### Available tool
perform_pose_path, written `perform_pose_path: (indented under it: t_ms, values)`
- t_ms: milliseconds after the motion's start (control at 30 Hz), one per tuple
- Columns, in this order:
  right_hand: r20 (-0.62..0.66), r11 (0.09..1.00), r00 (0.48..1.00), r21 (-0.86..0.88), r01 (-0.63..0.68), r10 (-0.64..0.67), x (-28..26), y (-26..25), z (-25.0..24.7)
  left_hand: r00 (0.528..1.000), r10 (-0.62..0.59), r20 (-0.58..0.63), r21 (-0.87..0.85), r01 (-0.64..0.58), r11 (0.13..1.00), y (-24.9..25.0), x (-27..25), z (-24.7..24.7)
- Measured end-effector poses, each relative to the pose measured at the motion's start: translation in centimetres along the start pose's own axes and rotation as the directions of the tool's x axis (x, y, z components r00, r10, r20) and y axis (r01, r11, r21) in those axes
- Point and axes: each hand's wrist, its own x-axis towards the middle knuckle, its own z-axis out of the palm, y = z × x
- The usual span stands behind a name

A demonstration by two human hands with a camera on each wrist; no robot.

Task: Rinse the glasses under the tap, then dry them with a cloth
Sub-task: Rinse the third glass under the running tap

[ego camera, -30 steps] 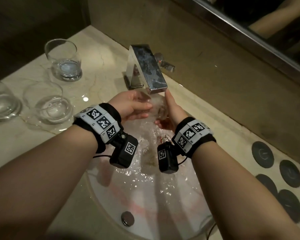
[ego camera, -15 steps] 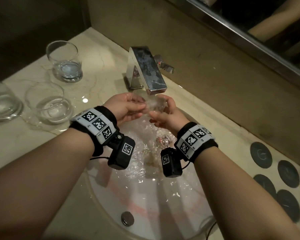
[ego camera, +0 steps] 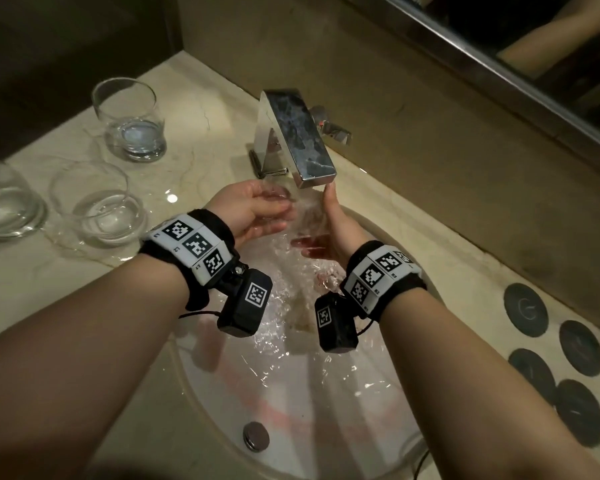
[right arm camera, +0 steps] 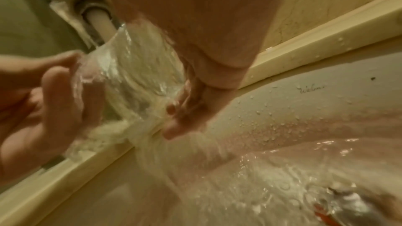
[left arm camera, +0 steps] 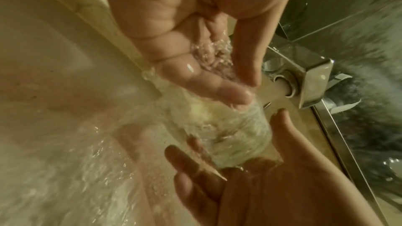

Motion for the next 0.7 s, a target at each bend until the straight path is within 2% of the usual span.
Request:
perform_pose_path:
  t_ms: [100, 267, 533, 633, 700]
  values:
    - [-0.008, 0.993, 0.995, 0.055, 0.101, -0.101, 0.1, 0.5, -0.7, 1.000, -0.008, 0.002, -0.062, 0.008, 0.998, -0.2, -0.1, -0.1]
    - [-0.022, 0.982, 0.982, -0.010, 0.189, -0.189, -0.1, 0.5, -1.1, 0.999, -0.021, -0.028, -0.120, 0.018, 0.993, -0.9, 0.0, 0.1]
    - [-0.036, 0.986, 0.987, 0.041, 0.160, -0.158, 0.1, 0.9, -1.3, 1.000, -0.026, 0.014, -0.081, 0.027, 0.996, -0.8, 0.2, 0.3]
    - [-0.060, 0.994, 0.997, 0.095, 0.063, -0.057, 0.6, 1.0, -1.3, 0.998, -0.032, 0.058, 0.002, 0.032, 0.999, -0.7, 0.1, 0.2]
    - [-0.027, 0.995, 0.999, 0.096, -0.030, 0.033, 0.6, 0.7, -1.2, 0.995, -0.044, 0.084, 0.084, 0.037, 0.996, -0.6, 0.1, 0.4]
